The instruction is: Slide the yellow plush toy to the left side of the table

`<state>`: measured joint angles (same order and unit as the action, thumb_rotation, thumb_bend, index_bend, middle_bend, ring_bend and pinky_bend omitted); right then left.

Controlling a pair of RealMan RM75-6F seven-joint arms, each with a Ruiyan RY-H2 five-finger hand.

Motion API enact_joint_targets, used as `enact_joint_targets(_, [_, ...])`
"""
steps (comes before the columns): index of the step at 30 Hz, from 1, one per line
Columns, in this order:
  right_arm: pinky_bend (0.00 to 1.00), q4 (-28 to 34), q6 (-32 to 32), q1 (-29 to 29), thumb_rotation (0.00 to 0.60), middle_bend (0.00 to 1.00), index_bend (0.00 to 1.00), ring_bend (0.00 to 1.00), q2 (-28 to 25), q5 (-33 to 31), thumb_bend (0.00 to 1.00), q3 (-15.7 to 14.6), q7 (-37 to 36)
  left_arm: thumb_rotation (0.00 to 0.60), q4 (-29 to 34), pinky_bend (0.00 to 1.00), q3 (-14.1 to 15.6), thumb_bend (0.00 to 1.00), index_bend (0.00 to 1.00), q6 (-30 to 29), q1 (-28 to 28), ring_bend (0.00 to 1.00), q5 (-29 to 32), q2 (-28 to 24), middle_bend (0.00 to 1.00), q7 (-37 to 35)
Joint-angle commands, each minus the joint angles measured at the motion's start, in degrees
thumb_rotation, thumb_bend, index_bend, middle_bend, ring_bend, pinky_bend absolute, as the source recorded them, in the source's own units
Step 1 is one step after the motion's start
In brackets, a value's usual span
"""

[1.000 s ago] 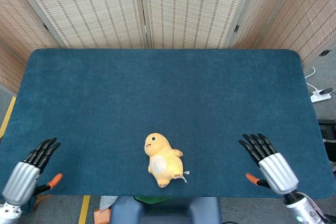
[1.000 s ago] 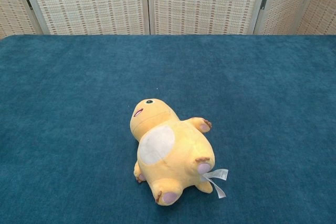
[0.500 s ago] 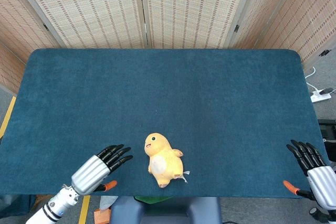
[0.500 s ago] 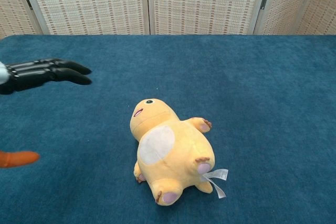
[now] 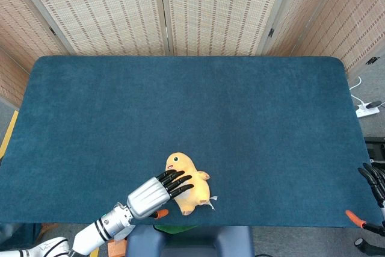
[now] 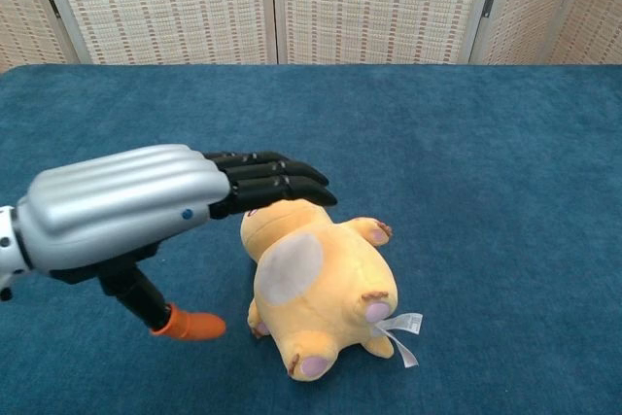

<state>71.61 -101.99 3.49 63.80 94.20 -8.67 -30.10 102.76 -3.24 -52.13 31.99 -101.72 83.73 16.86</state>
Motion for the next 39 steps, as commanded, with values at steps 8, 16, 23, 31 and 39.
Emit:
enact_joint_targets(8, [0.00,-2.81,-0.10,1.82,0.600,0.00,0.00,0.00,0.46,-0.88,0.13,1.93,-3.77,0.600,-6.93,0.16,-1.35,0.21,0.16,6.97,4.79,0.00,9.20,7.54,0.10,4.66])
enact_joint_targets(16, [0.00,-3.23,0.61,2.33,0.600,0.00,0.00,0.00,0.46,-0.63,0.13,2.73,-4.43,0.600,-10.70,0.24,-0.35,0.22,0.19,7.44,6.45,0.01,12.12,10.63,0.10,6.57])
enact_joint_targets(23, [0.00,-2.80,0.88,2.52,0.600,0.00,0.00,0.00,0.30,0.33,0.14,2.97,-4.09,0.600,-15.25,0.81,1.62,0.33,0.42,0.33,5.84,0.40,7.54,14.68,0.45,6.90])
enact_joint_targets(31, [0.00,-2.44,0.86,2.76,0.600,0.00,0.00,0.00,0.20,1.65,0.14,2.96,-3.43,0.600,-24.67,1.00,4.03,0.55,0.72,-12.35,4.17,0.66,-0.39,19.60,0.78,-0.41])
enact_joint_targets(39, [0.00,-1.68,1.06,2.93,0.600,0.00,0.00,0.00,0.01,2.61,0.14,2.82,-2.49,0.600,-26.48,1.00,5.48,0.60,0.73,-20.38,3.41,0.70,-5.37,17.60,0.83,-2.33])
